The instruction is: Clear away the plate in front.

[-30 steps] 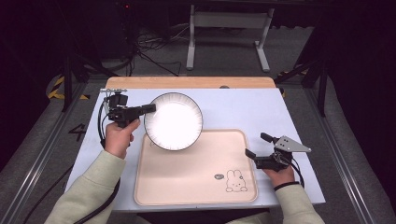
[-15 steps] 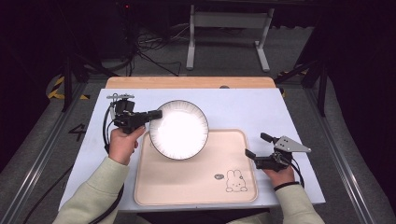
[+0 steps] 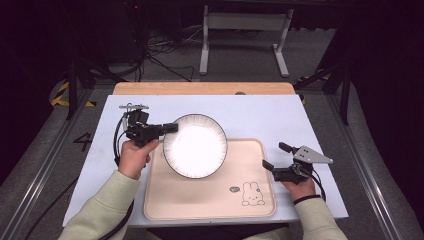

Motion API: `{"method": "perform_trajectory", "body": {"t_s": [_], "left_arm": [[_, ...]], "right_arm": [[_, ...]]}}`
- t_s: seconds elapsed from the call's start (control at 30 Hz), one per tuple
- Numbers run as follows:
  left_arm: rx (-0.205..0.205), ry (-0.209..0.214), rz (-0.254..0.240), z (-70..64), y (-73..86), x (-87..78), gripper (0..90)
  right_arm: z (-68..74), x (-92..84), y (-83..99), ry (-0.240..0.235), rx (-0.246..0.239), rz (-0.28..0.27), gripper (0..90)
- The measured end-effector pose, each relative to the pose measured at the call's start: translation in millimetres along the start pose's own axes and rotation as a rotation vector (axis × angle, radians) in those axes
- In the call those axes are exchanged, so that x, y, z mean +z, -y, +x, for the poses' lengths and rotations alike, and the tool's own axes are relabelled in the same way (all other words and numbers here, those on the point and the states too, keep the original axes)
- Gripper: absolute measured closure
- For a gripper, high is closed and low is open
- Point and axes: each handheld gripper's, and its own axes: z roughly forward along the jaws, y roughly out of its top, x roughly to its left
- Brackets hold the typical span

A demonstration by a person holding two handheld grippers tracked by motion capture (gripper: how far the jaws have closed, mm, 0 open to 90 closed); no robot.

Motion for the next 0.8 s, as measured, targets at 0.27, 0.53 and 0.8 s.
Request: {"method": "perform_trajectory", "body": {"t_s": [0.27,0.53,0.8], "left_arm": [[0.003,0.039,0.06,-3.0,4.9,15.6,80.7],[0.017,0.057,0.105,-9.1,10.8,28.9,80.7],[0.026,0.07,0.137,-13.9,15.5,38.5,80.7]], "right_arm": [[-0.1,-0.1,0.1,-0.001,0.0,-0.001,4.6],[0.0,-0.1,0.1,-0.001,-0.002,-0.001,4.6],[-0.2,-0.3,0.1,-0.002,0.002,-0.002,4.6]]}}
